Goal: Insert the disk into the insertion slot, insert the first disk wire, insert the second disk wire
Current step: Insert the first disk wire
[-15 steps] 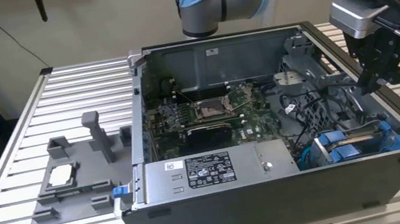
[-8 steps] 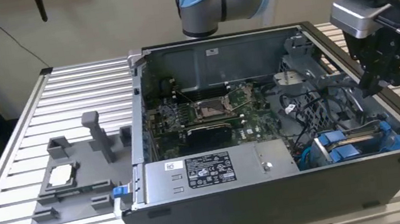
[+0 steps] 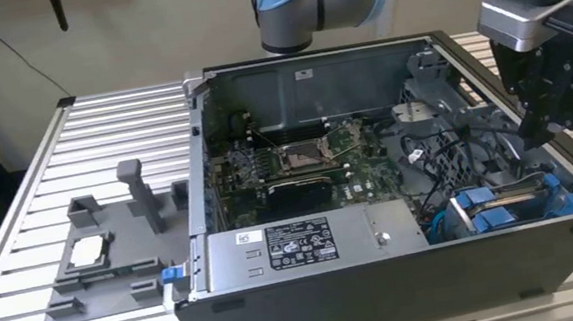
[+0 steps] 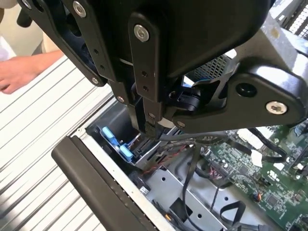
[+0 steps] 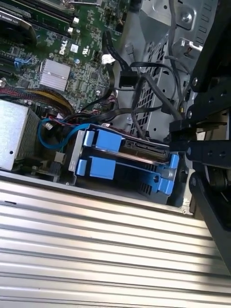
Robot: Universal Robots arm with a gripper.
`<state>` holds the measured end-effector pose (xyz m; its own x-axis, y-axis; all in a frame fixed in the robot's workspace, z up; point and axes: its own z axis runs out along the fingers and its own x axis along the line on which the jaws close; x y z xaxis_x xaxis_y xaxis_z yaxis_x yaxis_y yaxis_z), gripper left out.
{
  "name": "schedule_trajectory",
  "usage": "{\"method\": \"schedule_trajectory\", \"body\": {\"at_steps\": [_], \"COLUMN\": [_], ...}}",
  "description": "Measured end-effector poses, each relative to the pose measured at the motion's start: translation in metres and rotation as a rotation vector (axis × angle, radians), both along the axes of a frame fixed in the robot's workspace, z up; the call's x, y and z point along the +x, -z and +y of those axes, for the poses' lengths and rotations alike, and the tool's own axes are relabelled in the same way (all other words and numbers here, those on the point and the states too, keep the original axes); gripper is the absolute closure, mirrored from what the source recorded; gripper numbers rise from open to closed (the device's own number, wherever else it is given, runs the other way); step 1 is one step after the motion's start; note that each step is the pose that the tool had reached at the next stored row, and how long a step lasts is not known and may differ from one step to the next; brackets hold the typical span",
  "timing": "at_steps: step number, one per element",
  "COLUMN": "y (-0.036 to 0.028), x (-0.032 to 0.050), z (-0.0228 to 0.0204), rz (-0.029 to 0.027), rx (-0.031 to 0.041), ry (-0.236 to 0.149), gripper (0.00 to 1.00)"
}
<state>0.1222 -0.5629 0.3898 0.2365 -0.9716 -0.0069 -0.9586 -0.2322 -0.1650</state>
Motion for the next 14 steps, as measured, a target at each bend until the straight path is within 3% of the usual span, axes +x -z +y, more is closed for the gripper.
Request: {"method": "schedule_trajectory", "body": {"at_steps": [6, 8, 11, 14], "y": [0.0058, 0.0073, 0.0083, 0.0095], "x": [0.0002, 0.0009, 0.0043, 0.0102], "z": [0.0001, 0.0001, 0.0002, 0.0003], "rz": [0.0139, 0.0230, 0.0444, 0.0717], "rx": [-0.0002, -0.0004, -0.0042, -0.0057], "ry": [0.031, 0.036, 0.037, 0.037], "gripper": [0.81, 0.81, 0.81, 0.81]}}
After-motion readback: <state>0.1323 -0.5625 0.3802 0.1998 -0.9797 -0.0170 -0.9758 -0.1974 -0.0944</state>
